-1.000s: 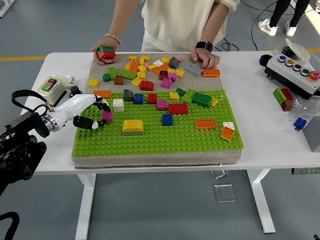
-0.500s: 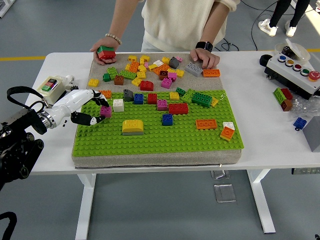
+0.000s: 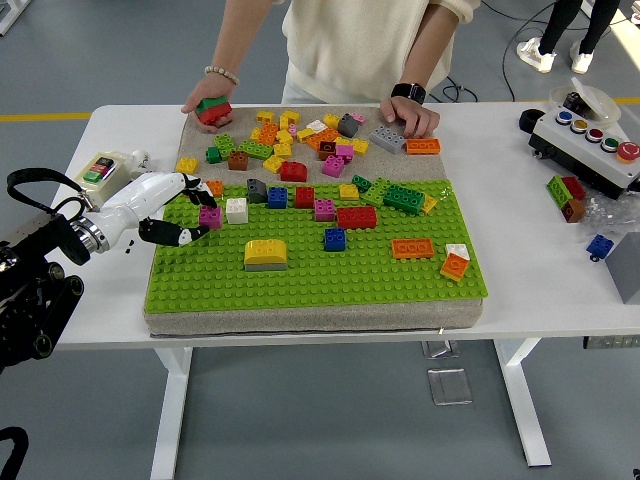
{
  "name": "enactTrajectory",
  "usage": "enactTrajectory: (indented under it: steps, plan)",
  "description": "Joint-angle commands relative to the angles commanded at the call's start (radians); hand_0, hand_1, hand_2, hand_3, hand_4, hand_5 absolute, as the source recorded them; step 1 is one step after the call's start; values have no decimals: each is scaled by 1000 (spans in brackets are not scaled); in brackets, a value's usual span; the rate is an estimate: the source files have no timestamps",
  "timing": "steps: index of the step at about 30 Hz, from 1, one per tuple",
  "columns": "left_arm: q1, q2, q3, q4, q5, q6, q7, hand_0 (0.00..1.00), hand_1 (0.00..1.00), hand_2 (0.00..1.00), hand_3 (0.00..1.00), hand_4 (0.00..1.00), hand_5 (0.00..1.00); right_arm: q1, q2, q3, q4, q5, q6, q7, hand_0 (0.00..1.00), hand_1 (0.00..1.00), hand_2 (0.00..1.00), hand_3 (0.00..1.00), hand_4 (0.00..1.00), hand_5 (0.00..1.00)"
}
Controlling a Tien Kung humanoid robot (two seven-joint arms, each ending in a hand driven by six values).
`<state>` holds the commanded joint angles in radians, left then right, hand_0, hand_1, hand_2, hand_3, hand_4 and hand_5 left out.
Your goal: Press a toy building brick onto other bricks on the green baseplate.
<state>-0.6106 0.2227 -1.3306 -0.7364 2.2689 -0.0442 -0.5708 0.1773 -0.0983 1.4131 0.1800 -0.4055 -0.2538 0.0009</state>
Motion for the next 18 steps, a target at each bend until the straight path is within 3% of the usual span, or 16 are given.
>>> enactTrajectory:
  steps: [18]
  plan:
    - [59, 1, -4, -128, -11, -25, 29, 610, 562, 562, 540, 696, 2, -6, -3, 6, 0, -1, 4, 14, 734, 654, 704, 589, 916, 497]
